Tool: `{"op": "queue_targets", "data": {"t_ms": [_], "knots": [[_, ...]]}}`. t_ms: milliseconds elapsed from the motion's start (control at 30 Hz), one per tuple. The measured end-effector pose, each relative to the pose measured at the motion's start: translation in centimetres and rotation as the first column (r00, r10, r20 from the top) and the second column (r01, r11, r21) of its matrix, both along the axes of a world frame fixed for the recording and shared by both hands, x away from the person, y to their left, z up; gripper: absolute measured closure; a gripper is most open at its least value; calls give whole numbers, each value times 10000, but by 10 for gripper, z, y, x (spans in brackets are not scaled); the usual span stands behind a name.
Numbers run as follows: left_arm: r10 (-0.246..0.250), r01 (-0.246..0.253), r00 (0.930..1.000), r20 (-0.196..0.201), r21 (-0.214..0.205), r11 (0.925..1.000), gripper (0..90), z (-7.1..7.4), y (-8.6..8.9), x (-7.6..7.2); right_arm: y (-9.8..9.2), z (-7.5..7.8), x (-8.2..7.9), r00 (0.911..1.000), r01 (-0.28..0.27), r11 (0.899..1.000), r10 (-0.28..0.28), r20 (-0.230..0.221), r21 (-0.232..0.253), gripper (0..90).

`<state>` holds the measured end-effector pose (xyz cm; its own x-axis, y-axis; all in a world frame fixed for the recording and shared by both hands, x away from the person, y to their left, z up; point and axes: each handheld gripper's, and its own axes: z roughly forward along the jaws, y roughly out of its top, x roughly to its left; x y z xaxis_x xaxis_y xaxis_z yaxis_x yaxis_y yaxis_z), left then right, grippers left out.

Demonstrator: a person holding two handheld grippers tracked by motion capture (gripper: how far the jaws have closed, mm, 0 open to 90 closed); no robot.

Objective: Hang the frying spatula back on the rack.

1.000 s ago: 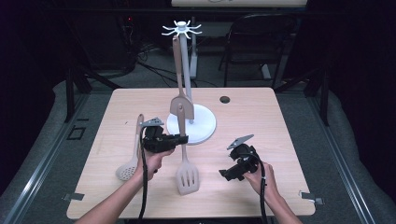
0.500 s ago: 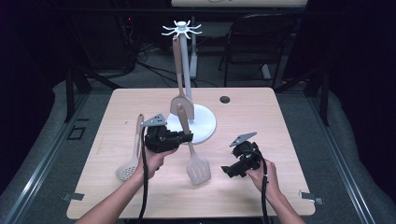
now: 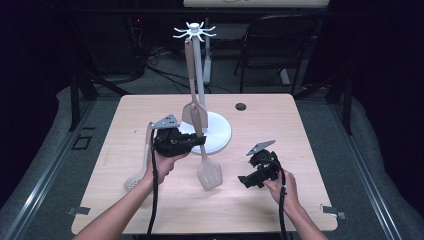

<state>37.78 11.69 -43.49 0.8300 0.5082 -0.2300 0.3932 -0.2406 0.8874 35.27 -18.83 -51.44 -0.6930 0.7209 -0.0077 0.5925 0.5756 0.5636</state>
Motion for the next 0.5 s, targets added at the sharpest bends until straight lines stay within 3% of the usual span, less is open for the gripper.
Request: {"op": "queue_targets", "data": {"t_ms": [233, 333, 500], "knots": [[66, -71, 9998, 213, 238, 9997, 774, 10, -5, 7, -2, -3, 3, 10000, 66, 10000, -67, -63, -61, 27], [108, -115, 9997, 221, 341, 9994, 774, 13, -7, 10, 0, -3, 3, 10000, 9, 9993, -11, -34, -378, 27], [131, -137, 9998, 150, 408, 9991, 774, 17, -12, 17, 0, -3, 3, 10000, -26, 9992, 25, -29, -402, 27]]}}
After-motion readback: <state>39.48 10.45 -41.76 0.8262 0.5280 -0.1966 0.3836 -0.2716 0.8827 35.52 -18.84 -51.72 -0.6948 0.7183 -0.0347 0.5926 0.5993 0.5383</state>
